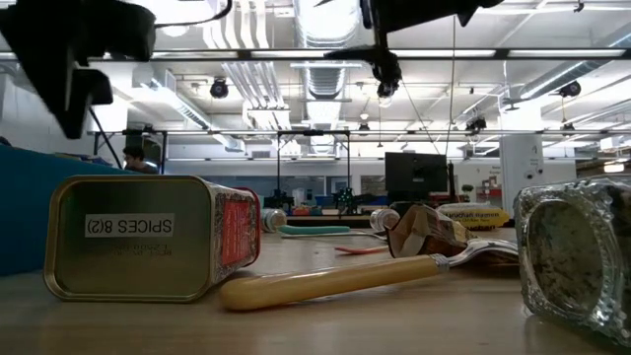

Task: Pick & Place Food Item
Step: Put the right brown seasoning bottle into the yellow bin

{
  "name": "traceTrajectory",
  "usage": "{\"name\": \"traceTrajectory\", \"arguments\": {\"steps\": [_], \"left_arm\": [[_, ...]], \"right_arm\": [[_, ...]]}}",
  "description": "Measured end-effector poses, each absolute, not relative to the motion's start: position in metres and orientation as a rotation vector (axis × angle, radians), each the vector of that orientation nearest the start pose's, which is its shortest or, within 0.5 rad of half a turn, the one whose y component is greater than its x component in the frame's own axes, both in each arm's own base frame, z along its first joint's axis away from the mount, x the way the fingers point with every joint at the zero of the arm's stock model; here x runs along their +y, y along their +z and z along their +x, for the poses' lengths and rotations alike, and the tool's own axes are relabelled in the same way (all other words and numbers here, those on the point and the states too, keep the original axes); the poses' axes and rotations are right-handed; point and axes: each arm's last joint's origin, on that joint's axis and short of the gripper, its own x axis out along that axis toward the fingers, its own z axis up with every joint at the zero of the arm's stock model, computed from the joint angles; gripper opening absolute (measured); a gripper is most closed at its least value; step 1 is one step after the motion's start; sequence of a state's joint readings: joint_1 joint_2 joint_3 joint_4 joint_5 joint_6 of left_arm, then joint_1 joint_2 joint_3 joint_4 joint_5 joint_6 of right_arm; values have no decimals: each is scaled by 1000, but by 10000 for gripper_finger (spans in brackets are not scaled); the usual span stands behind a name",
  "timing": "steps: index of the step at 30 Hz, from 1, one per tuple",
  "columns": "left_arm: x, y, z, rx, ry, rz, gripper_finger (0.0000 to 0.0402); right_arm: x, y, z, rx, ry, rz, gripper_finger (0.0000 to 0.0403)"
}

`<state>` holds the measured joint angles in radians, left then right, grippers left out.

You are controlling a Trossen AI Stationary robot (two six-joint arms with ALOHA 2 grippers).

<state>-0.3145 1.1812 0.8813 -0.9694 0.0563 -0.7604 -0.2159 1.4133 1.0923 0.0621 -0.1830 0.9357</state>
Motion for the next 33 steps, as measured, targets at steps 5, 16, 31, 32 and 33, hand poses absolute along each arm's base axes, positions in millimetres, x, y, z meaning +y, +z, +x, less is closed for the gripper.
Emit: {"name": "traceTrajectory", "arguments": {"steps": [5, 16, 31, 32, 33], "left_arm": [[-63, 255, 196, 1226, 232, -513, 237], [-64, 275, 216, 974, 251, -631, 237], [-64, 275, 216, 976, 246, -620, 237], [-64, 274, 216, 976, 246, -620, 237], [-64, 274, 216, 976, 247, -620, 237]], "right_arm": [[-78, 316, 301, 364, -341, 1018, 311], [-117, 309, 254, 610, -880, 1023, 301], [-163, 244, 205, 753, -1057, 1117, 201], [-165, 239, 201, 758, -1073, 1125, 201], [-167, 234, 197, 763, -1087, 1133, 203]]}}
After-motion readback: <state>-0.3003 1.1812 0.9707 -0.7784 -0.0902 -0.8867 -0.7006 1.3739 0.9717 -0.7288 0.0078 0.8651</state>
